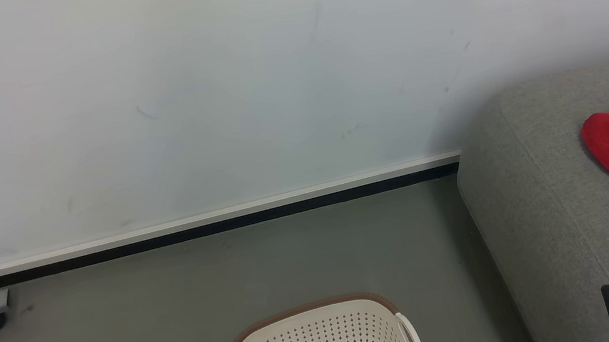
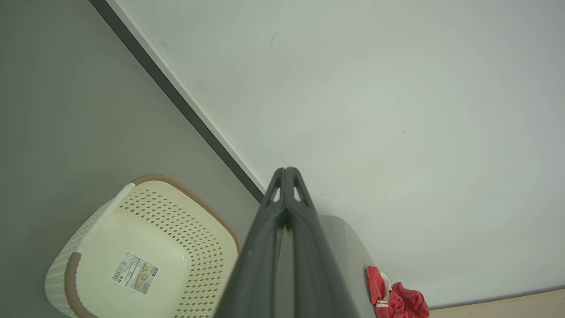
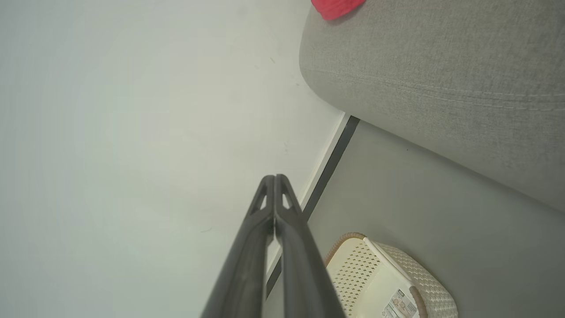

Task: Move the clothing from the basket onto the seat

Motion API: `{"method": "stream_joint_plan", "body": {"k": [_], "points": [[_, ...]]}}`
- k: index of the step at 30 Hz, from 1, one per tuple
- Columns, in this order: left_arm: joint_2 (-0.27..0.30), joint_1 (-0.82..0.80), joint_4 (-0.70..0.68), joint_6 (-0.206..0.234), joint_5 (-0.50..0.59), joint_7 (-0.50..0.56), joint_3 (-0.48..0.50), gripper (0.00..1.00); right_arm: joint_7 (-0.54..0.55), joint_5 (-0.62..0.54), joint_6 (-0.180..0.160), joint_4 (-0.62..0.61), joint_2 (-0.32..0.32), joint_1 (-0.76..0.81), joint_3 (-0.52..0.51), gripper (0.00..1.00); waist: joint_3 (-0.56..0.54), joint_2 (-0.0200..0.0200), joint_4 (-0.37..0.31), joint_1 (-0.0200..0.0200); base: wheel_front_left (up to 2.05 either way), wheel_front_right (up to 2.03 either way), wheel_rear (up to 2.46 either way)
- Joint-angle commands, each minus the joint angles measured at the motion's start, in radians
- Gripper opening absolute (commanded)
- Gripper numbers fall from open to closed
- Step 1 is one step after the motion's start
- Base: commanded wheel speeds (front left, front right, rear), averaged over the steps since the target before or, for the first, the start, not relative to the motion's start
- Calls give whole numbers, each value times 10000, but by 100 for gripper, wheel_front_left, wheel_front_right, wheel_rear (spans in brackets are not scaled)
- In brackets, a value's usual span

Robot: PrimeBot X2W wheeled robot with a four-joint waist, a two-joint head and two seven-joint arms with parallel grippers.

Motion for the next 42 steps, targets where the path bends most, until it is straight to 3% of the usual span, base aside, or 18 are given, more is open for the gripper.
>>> {"method": "stream_joint_plan", "body": {"k": [1,42], "points": [[75,-202,4,-84,-334,75,-4,0,105,340,2,-120,-59,-171,-119,0,14,-1,4,0,0,0,0],[73,-773,425,-354,-3917,641,-164,0,1357,3914,2,-185,75,-324,-1499,0,312,-1,78,-1,0,0,0]]}}
